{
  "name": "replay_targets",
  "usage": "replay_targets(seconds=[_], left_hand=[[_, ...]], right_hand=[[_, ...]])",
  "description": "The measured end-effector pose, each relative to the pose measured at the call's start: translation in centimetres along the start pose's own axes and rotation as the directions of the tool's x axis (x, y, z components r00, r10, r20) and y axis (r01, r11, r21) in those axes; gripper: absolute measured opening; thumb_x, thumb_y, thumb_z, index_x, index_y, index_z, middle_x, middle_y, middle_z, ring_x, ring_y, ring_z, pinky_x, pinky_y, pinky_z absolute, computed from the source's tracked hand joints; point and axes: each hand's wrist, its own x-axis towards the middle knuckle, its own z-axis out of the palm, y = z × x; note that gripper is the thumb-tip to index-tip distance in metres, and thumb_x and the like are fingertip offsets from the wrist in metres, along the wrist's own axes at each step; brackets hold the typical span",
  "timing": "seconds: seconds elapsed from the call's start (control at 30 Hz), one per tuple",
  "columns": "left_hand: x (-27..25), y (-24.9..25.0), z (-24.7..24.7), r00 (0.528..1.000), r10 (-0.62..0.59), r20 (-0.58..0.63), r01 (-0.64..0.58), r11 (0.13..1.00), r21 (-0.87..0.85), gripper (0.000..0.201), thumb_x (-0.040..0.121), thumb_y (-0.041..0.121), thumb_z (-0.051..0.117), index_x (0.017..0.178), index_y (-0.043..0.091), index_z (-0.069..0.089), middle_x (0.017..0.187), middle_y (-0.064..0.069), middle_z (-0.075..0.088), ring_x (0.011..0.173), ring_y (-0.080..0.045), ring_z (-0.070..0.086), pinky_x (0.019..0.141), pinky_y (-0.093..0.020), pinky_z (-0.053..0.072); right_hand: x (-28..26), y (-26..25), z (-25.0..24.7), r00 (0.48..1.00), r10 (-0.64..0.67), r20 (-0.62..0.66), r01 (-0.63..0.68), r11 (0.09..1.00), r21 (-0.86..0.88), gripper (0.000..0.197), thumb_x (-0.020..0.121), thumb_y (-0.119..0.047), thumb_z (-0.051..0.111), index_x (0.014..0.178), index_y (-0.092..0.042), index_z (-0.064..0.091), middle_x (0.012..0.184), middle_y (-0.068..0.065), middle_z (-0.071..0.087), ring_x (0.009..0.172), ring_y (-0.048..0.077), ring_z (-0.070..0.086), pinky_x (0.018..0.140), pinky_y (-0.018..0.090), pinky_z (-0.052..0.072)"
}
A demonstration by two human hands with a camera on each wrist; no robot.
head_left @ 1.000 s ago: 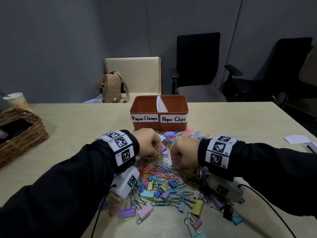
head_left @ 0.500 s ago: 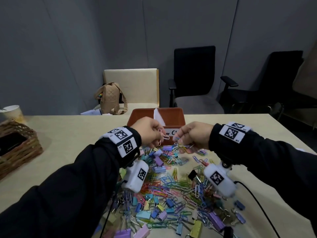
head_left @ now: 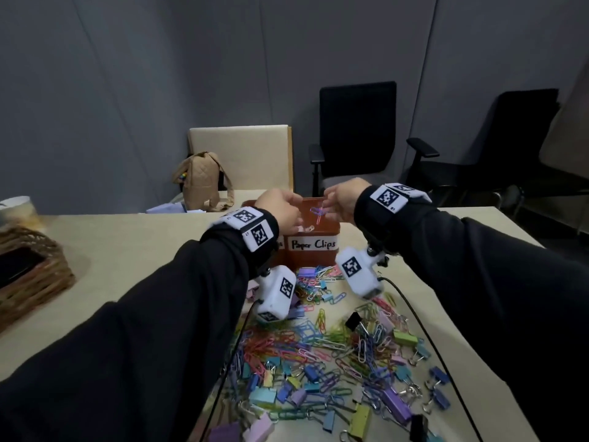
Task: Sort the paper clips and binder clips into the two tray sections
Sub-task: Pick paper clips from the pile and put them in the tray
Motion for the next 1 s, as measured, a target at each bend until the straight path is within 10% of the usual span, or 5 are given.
replay_targets(seconds=[0.27,0.43,0.53,0.7,1.0], left_hand=[[-4.7,-2.8,-0.6,0.936,0.082,0.343,-0.294,0.719,0.63,0.003,0.081,0.014,0.072,0.082,0.015,0.075,0.071,0.006,0.071,0.059,-0.007,0.063,0.052,-0.016,0.052],[-6.7,-5.1,0.8,0.846,-0.088,0.527,-0.402,0.545,0.736,0.025,0.077,0.027,0.078,0.101,0.02,0.074,0.098,0.004,0.071,0.078,-0.007,0.058,0.067,-0.023,0.047],[-7.1,-5.9,1.3,0.817,-0.102,0.568,-0.427,0.555,0.714,0.042,0.076,0.03,0.079,0.116,0.023,0.066,0.101,0.003,0.068,0.086,-0.013,0.06,0.073,-0.024,0.046],[-7.1,-6.1,1.6,0.811,-0.108,0.575,-0.437,0.542,0.718,0.049,0.075,0.032,0.08,0.12,0.023,0.064,0.101,0.003,0.067,0.089,-0.014,0.06,0.08,-0.027,0.048],[-7.4,-6.2,1.6,0.819,-0.105,0.564,-0.426,0.547,0.721,0.051,0.073,0.036,0.081,0.119,0.022,0.065,0.1,0.005,0.062,0.091,-0.012,0.056,0.083,-0.026,0.048]], right_hand=[[-5.7,2.7,0.2,0.984,-0.098,0.146,0.164,0.814,-0.557,0.015,0.084,0.0,0.065,0.073,-0.01,0.067,0.063,0.007,0.066,0.049,0.016,0.061,0.047,0.025,0.052],[-5.7,5.8,0.4,0.964,0.052,0.261,0.244,0.219,-0.945,0.026,0.087,-0.011,0.061,0.112,-0.015,0.066,0.105,0.002,0.067,0.095,0.02,0.063,0.078,0.027,0.051],[-4.6,6.8,-0.3,0.963,0.092,0.254,0.251,0.041,-0.967,0.047,0.091,-0.015,0.059,0.137,-0.017,0.049,0.131,0.006,0.058,0.118,0.025,0.056,0.095,0.029,0.045],[-3.9,7.6,-0.9,0.939,0.209,0.275,0.283,-0.007,-0.959,0.072,0.086,-0.015,0.064,0.148,-0.024,0.03,0.138,0.004,0.052,0.12,0.023,0.054,0.09,0.028,0.045],[-5.2,8.6,-0.9,0.927,0.134,0.35,0.34,0.093,-0.936,0.047,0.075,-0.02,0.079,0.118,-0.024,0.061,0.107,0.001,0.064,0.099,0.021,0.06,0.083,0.028,0.05]])
